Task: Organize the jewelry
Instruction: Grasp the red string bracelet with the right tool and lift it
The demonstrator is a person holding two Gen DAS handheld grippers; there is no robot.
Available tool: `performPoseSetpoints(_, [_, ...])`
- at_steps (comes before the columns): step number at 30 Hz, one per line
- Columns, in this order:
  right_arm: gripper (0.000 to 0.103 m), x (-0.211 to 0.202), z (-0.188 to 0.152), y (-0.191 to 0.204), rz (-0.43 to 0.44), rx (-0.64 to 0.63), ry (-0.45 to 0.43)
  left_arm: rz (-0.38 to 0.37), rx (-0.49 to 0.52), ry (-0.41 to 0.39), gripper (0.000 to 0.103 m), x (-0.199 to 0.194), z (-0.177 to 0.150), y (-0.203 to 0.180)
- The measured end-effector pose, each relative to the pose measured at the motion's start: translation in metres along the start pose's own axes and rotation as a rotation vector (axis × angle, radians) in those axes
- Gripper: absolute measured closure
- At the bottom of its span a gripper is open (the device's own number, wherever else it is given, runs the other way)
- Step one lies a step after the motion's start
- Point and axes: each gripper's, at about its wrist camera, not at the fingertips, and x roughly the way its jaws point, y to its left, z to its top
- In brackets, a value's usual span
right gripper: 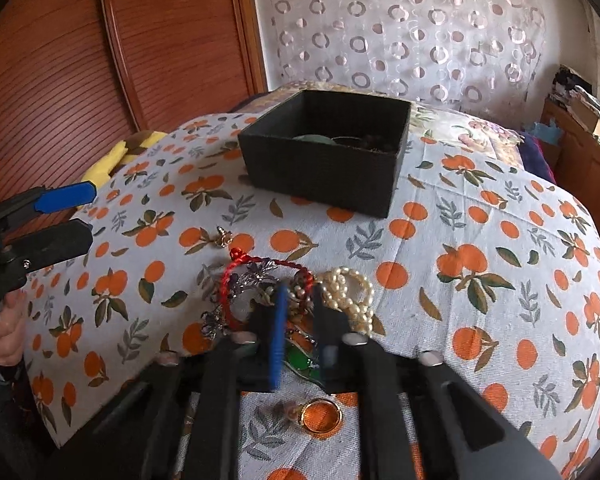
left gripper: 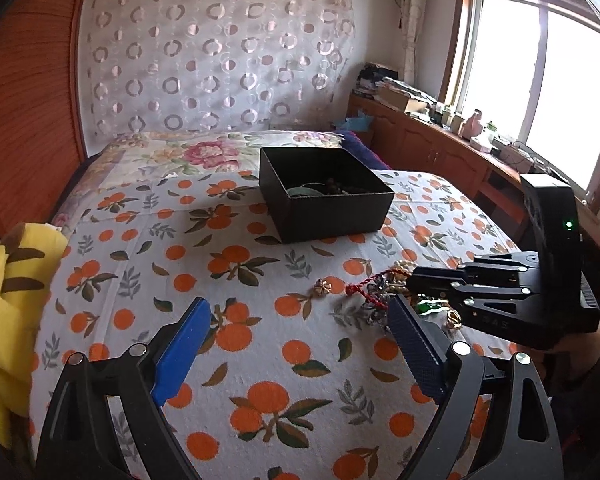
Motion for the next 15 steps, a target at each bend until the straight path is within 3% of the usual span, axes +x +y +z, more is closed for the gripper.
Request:
performPoseSetpoints(2, [0.094,-0.001,0.0,0.001,-0.003,-0.006,-0.002,-0.006,0.004,0.004,0.017,0.001,-0.001,-0.002])
performPoseSetpoints(3, [0.1,-0.003,0.0,0.0,-0.004,-0.007,-0.009,-0.007,0.006,0.006,0.017,0.002,-0.002,-0.003])
performPoseSetpoints(15, [0.1,-0.057,0.019,-0.011,-0.026,0.009,-0.185,-0.027,0.02,0.035,0.017,0.013,-0.005,-0.014])
